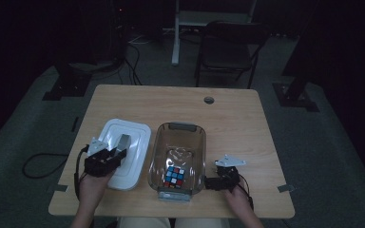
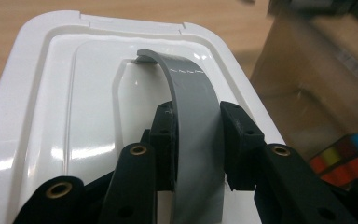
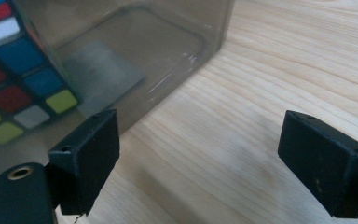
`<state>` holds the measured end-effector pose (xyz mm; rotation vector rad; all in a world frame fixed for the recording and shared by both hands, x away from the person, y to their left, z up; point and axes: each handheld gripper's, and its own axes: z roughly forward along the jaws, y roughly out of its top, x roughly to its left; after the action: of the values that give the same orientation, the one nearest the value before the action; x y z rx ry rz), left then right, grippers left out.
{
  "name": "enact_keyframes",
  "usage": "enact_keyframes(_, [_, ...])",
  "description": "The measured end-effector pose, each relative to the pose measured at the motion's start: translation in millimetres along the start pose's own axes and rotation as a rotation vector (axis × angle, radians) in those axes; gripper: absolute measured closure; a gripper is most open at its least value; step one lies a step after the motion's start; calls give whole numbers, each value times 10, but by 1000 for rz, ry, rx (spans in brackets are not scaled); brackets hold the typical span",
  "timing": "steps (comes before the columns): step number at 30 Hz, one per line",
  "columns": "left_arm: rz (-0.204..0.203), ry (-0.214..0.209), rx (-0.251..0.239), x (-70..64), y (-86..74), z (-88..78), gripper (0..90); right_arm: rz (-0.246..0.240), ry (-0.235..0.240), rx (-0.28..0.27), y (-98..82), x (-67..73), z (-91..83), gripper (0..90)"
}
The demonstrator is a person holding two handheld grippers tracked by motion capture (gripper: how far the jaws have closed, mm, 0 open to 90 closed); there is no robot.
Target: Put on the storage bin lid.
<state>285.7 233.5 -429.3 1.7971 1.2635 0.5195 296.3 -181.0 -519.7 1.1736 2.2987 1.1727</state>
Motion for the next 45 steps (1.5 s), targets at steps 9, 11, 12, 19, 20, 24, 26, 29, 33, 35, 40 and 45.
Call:
enact_keyframes(9, [6, -32, -68, 3, 280, -286, 698, -46, 19, 19, 57, 156, 98, 126])
enact_keyframes(11, [9, -41, -73, -6, 309, -305, 699, -47, 30, 20, 70, 187, 120, 126])
enact_keyframes(12, [10, -50, -77, -19, 335, -317, 698, -49, 33, 21, 76, 203, 132, 126])
enact_keyframes(19, [40, -110, -104, -175, 472, -352, 699, -65, 31, 18, 128, 293, 212, 126])
enact_keyframes(20, [40, -110, -104, -175, 472, -352, 699, -69, 31, 19, 142, 307, 226, 126])
enact_keyframes(24, [57, -138, -101, -260, 528, -324, 699, -82, 35, 20, 187, 361, 276, 126])
enact_keyframes(26, [69, -145, -96, -304, 554, -298, 699, -93, 46, 20, 215, 401, 317, 126])
enact_keyframes(29, [81, -158, -82, -360, 583, -246, 699, -109, 69, 24, 267, 508, 391, 126])
enact_keyframes(33, [88, -182, -70, -412, 602, -185, 699, -111, 88, 23, 313, 599, 470, 126])
enact_keyframes(35, [89, -185, -57, -429, 598, -135, 699, -106, 98, 22, 325, 642, 505, 126])
enact_keyframes(40, [104, -211, -36, -468, 590, -85, 699, -140, 111, 28, 322, 726, 534, 126])
enact_keyframes(45, [105, -229, -12, -522, 576, -1, 699, -125, 93, 2, 303, 634, 418, 125])
